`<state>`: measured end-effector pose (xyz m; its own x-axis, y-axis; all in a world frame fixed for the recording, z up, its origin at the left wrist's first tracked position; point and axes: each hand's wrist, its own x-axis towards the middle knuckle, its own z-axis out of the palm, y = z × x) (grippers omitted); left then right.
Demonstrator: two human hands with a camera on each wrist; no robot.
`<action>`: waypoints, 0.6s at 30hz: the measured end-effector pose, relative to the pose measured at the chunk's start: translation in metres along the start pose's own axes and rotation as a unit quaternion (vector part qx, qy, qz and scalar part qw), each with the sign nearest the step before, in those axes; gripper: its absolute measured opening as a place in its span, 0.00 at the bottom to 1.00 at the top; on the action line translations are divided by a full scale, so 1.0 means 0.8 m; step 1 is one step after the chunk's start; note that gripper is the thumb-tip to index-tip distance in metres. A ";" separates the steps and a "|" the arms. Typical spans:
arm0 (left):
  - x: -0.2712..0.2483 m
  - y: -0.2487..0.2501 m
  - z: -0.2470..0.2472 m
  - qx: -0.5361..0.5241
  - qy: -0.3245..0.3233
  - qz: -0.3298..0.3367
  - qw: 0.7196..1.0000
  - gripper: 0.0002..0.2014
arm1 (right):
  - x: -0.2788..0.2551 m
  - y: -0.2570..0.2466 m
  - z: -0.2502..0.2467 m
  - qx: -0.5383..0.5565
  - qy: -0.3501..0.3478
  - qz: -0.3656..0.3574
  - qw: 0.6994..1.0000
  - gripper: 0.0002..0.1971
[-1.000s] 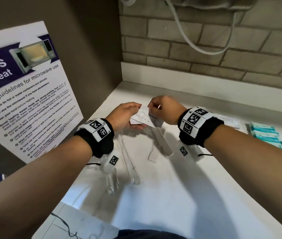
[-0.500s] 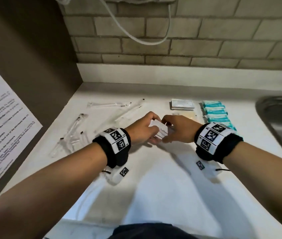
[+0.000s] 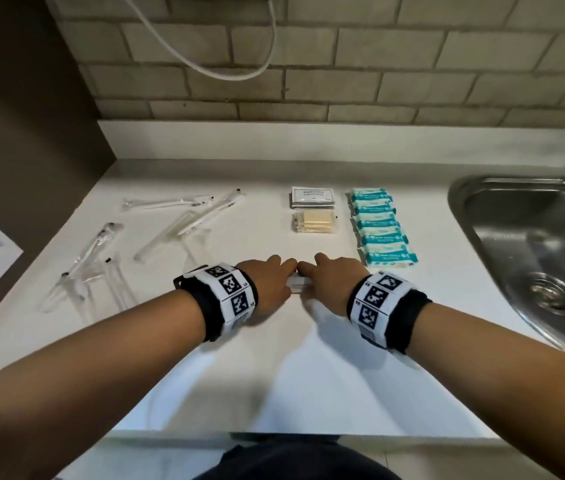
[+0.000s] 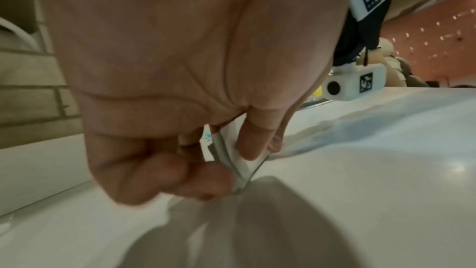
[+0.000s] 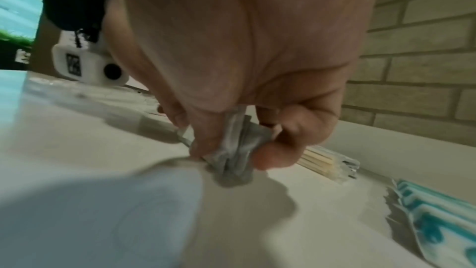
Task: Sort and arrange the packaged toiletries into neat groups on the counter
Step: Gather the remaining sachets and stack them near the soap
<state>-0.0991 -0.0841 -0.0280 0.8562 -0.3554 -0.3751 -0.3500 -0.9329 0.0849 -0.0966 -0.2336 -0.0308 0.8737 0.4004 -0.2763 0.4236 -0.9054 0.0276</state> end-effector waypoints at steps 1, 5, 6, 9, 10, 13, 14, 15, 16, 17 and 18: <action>0.000 0.004 0.001 -0.020 -0.008 -0.006 1.000 0.17 | 0.000 0.001 0.002 0.023 -0.006 0.000 1.000 0.18; 0.000 0.021 0.002 -0.089 -0.012 -0.004 0.996 0.19 | 0.000 -0.002 0.006 0.136 -0.013 0.006 0.991 0.17; -0.001 0.024 0.002 -0.089 -0.013 -0.002 0.996 0.19 | -0.002 -0.001 0.006 0.147 -0.012 0.011 0.989 0.18; -0.002 0.020 0.008 -0.112 -0.017 0.001 0.994 0.19 | -0.006 0.006 0.007 0.171 -0.019 0.009 0.985 0.19; -0.001 0.016 0.010 -0.127 -0.016 0.004 0.992 0.18 | -0.007 0.010 0.007 0.177 -0.019 -0.003 0.984 0.18; -0.002 0.004 0.011 -0.164 -0.004 0.015 0.986 0.18 | -0.012 0.023 0.003 0.207 0.011 -0.028 0.978 0.10; -0.003 0.000 0.010 -0.175 0.005 0.016 0.984 0.17 | -0.015 0.027 0.001 0.212 0.022 -0.033 0.976 0.09; -0.003 -0.003 0.011 -0.183 0.018 0.016 0.983 0.17 | -0.017 0.031 0.000 0.213 0.028 -0.037 0.976 0.08; -0.003 -0.007 0.013 -0.189 0.031 0.016 0.981 0.16 | -0.019 0.034 -0.002 0.211 0.032 -0.038 0.976 0.09; -0.003 -0.010 0.015 -0.191 0.039 0.013 0.981 0.16 | -0.020 0.036 -0.001 0.209 0.034 -0.035 0.977 0.10; -0.001 -0.012 0.017 -0.191 0.043 0.008 0.981 0.17 | -0.020 0.037 0.000 0.208 0.037 -0.031 0.977 0.10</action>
<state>-0.1020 -0.0742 -0.0413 0.8863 -0.3592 -0.2924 -0.2107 -0.8749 0.4360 -0.0978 -0.2664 -0.0253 0.8705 0.4517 -0.1953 0.3555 -0.8517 -0.3849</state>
